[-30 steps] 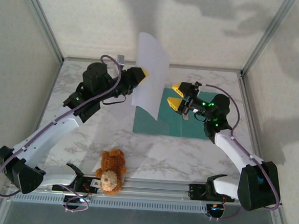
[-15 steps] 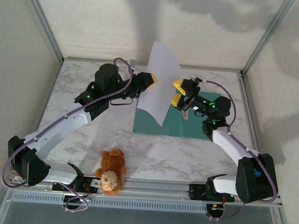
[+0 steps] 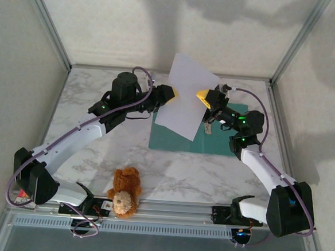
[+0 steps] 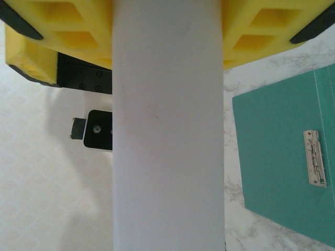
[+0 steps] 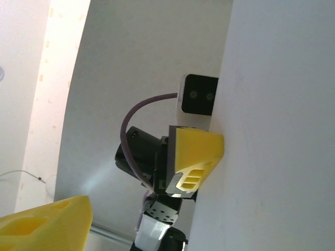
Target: Put the files into the folder
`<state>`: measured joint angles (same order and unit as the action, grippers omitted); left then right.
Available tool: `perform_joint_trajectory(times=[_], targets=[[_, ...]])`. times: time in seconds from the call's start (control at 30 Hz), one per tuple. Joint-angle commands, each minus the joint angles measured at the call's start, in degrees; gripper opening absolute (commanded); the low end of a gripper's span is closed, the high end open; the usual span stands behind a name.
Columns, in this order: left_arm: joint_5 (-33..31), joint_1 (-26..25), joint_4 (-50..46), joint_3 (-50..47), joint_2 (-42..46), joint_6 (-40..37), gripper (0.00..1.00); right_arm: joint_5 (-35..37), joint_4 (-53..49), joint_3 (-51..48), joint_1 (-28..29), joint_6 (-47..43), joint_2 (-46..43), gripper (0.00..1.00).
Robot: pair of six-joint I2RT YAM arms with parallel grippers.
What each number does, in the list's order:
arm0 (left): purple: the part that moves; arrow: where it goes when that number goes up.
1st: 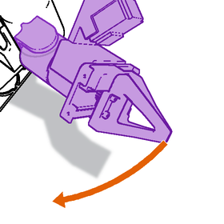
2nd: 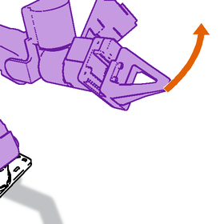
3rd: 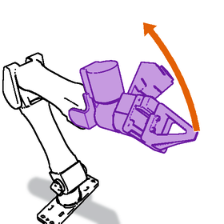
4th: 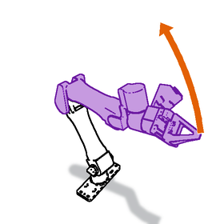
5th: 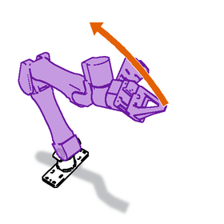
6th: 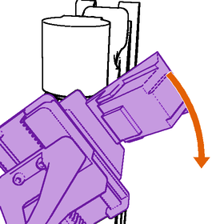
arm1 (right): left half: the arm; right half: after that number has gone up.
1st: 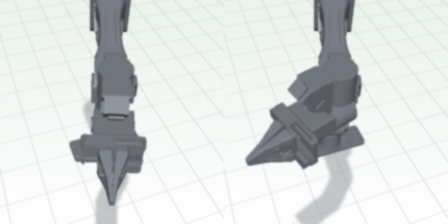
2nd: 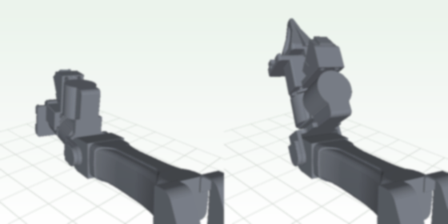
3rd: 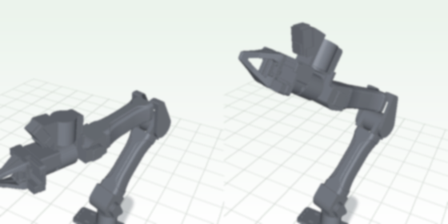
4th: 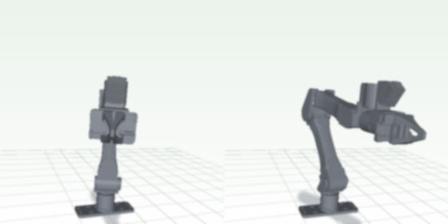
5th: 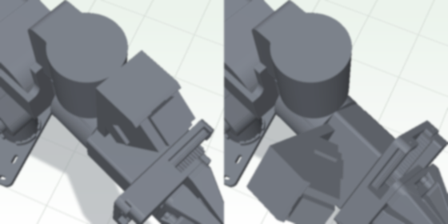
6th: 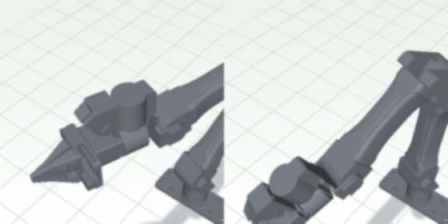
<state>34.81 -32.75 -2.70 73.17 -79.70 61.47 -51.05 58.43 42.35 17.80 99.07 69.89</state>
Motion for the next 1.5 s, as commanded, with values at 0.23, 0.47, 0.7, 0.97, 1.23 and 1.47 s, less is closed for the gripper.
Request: perform_joint_trajectory(times=[0.23,0.47,0.7,0.97,1.23,1.47], targets=[[-0.33,0.23,1.23,0.92,1.56,-1.58,0.43,-0.59,-13.05,2.63,-0.21,-6.31,-2.47,0.72],[-0.86,0.16,1.37,0.4,2.35,-1.94,0.43,-0.11,-14.27,3.16,-0.2,-6.16,-2.6,0.6],[-1.39,0.13,2.16,-0.83,3.3,-1.56,0.43,0.08,-17.42,3.51,-0.18,-8.0,-3.73,0.57],[-1.15,-0.32,2.77,-1.83,3.96,-1.19,0.43,0.63,-17.76,3.76,-0.22,-8.32,-4.33,0.52],[-1.06,-1.17,4.37,-3.47,4.13,-0.11,0.43,0.67,-18.09,4.57,-0.17,-8.67,-4.42,0.47],[-1.57,-1.18,4.36,-3.4,4.38,0.12,0.42,0.67,-18.16,4.42,-0.21,-8.89,-4.8,0.36]])
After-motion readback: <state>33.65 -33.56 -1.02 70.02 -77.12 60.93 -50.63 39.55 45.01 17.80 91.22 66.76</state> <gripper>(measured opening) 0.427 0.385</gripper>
